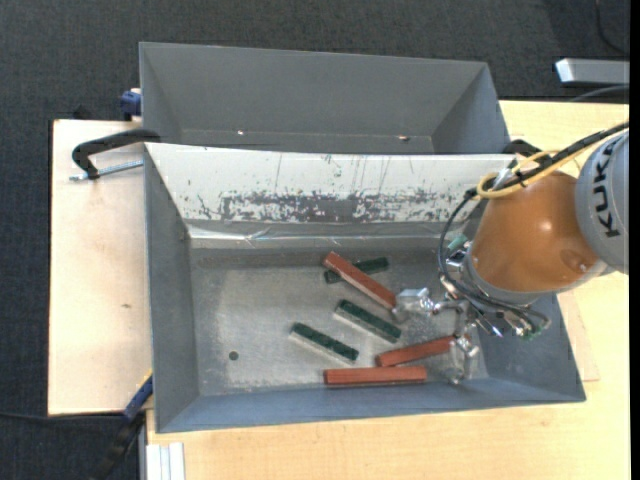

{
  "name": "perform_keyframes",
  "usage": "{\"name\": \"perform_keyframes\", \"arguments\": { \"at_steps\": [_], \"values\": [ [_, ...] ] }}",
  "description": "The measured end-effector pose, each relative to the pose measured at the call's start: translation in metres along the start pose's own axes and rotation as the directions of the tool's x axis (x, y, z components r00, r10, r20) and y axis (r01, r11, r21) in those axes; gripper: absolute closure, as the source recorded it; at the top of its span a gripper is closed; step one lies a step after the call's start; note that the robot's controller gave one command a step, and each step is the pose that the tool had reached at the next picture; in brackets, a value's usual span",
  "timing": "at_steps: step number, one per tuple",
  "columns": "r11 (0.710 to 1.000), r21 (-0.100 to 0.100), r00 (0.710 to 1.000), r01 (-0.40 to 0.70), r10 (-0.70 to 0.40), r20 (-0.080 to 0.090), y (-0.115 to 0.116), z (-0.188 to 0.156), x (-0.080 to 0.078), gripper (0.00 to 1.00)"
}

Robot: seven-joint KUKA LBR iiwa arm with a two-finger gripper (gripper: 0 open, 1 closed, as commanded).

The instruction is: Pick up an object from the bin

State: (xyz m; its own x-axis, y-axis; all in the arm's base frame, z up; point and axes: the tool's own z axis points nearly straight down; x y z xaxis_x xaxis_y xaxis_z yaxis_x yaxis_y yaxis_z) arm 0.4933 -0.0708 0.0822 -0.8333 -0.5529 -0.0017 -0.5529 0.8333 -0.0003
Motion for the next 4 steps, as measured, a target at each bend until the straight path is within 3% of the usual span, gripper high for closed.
{"name": "perform_keyframes", "arguments": {
  "at_steps": [1,3,4],
  "values": [
    [0.999,0.003,0.999,-0.043,0.043,0.006,-0.004,0.011,0.002,1.00],
    [0.999,-0.001,0.999,-0.043,0.043,0.002,-0.003,0.006,0.003,1.00],
    [0.999,0.004,0.999,-0.044,0.043,0.006,-0.004,-0.037,0.001,1.00]
  ]
}}
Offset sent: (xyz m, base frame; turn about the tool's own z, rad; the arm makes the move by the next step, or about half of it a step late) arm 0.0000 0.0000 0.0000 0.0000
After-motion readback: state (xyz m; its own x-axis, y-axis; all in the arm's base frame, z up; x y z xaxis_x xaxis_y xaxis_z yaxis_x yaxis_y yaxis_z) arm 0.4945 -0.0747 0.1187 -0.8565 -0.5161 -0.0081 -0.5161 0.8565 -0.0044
